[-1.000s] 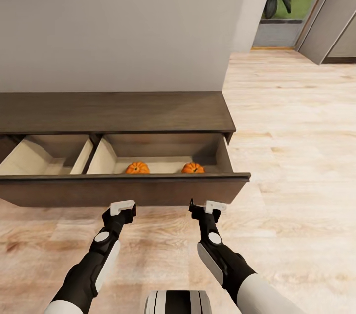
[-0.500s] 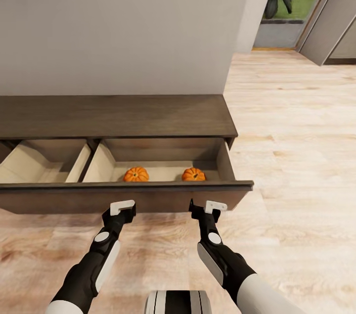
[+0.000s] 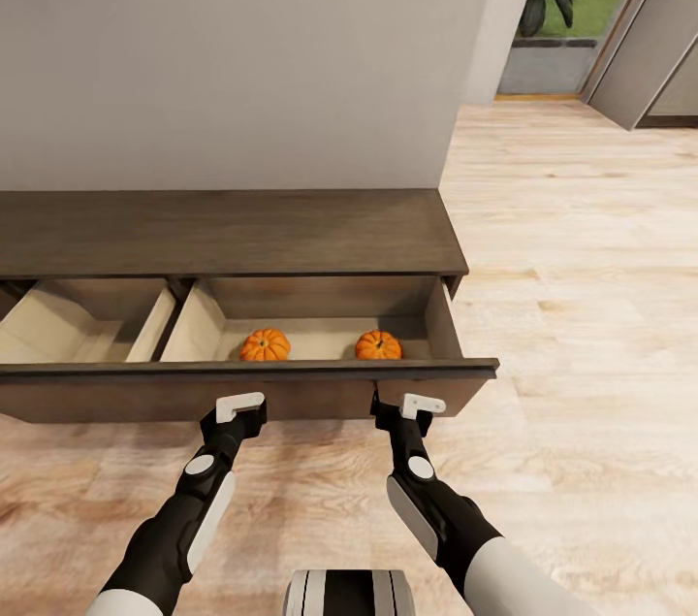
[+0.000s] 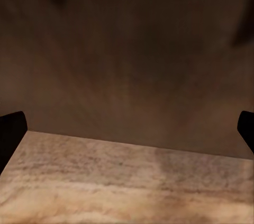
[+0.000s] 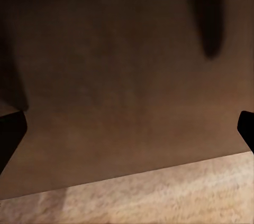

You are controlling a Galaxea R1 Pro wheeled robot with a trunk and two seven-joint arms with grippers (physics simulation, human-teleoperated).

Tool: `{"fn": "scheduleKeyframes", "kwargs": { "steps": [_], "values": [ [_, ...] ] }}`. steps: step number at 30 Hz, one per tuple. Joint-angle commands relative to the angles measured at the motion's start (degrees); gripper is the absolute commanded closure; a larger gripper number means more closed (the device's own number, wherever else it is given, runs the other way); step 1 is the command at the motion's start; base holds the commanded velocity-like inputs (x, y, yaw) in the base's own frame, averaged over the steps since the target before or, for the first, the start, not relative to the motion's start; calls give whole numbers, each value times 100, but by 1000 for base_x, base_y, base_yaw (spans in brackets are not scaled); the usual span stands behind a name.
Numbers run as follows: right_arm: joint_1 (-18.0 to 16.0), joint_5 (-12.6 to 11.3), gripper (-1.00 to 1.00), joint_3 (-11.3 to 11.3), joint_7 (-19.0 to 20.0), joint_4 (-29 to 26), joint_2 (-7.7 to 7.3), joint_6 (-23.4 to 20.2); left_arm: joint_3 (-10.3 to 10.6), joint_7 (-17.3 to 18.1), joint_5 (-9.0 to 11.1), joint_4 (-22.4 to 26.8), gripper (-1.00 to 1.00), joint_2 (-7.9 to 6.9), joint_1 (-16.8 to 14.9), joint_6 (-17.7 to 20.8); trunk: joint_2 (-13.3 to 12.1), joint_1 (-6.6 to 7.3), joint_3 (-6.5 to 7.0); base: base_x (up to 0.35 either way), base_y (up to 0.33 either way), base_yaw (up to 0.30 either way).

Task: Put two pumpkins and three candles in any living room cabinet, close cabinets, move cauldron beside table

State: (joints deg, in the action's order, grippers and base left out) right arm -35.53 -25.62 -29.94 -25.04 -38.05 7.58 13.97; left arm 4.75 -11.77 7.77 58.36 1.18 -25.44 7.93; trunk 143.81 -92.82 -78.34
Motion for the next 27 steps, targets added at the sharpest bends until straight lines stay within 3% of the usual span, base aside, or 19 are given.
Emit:
{"fn": "scheduleKeyframes", "kwargs": {
  "steps": [1, 5, 9, 13, 19, 22, 24, 27],
  "values": [
    [-7, -47, -100, -38, -27, -1, -5, 36, 17, -39, 59, 9, -100, -3, 5, 19, 2, 1, -4, 0, 0, 0],
    [-7, -48, -100, -30, -27, -1, -4, 36, 17, -41, 58, 7, -100, -10, 39, -25, 2, 1, -4, 0, 0, 0],
    [-7, -55, -100, -30, -23, -1, -2, 32, 17, -37, 57, -47, -100, -12, 59, -606, 2, 1, -4, 0, 0, 0],
    [-7, -51, -100, -29, -26, 0, -3, 28, 17, -38, 58, -60, -100, -12, 129, -729, 2, 1, -4, 0, 0, 0],
    [-7, 71, -100, -44, -26, 97, 126, 38, 17, -40, 52, -87, -100, -12, 193, -955, 2, 1, -4, 0, 0, 0],
    [-7, 86, -100, -228, -27, 103, 154, 278, 17, -37, 50, -105, -100, -12, 234, -1089, 2, 1, -4, 0, 0, 0],
    [-7, 66, -100, -513, -31, 111, 156, 720, 17, -36, 53, -119, -100, -12, 251, -1187, 2, 1, -4, 0, 0, 0],
    [-7, 59, -100, -598, -29, 113, 151, 850, 17, -36, 42, -122, -100, -12, 295, -1219, 2, 1, -4, 0, 0, 0]
  ]
}}
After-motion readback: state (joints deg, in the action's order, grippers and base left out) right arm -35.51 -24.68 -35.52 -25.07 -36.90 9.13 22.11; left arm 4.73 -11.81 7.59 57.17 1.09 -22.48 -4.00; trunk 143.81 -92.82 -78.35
